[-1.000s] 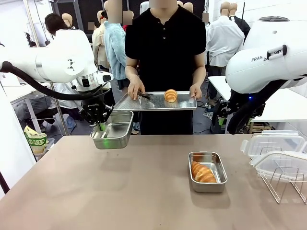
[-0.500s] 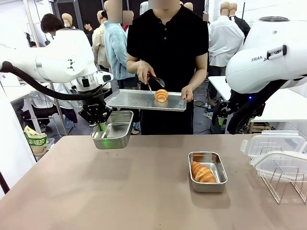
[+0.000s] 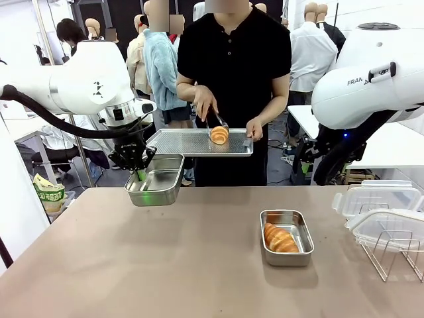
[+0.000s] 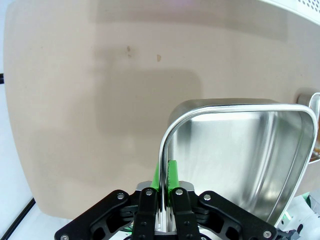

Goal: Place the bread in airtight containers.
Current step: Once an object is inside an Airtight Container , place the container in the center of the table.

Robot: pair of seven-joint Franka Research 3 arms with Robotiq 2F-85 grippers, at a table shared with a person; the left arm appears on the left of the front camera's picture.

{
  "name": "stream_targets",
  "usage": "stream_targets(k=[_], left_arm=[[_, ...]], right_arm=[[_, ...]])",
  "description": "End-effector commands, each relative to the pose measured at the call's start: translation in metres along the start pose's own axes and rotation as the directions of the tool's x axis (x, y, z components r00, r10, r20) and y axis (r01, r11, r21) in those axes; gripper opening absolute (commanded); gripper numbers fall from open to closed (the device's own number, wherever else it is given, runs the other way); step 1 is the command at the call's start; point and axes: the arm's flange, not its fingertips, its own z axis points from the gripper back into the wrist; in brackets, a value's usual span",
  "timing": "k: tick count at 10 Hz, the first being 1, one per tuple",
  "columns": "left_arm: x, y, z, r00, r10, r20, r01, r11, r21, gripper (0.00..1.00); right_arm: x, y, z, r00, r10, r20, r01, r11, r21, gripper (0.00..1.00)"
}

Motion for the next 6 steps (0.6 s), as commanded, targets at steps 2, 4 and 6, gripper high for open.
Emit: stream_targets(k=[2,4,6], left_arm=[[0.0002,0.0011,0.0034,1.0,0.003,0.006,-0.003,1.0,-0.002,0.0],[0.0002,0.0011,0.0034,1.0,0.003,0.006,-0.003,1.0,-0.002,0.0],[0.0002,0.0011,0.0034,1.0,0.003,0.006,-0.003,1.0,-0.002,0.0]], right_arm=[[0.0005,-0.0014,-0.0003,1.0,0.003,-0.002,-0.003,1.0,-0.012,1.0],[0.0005,-0.0014,-0.0003,1.0,0.003,-0.002,-0.003,1.0,-0.012,1.0],[0.0005,-0.0014,-0.0003,1.0,0.003,-0.002,-0.003,1.0,-0.012,1.0]])
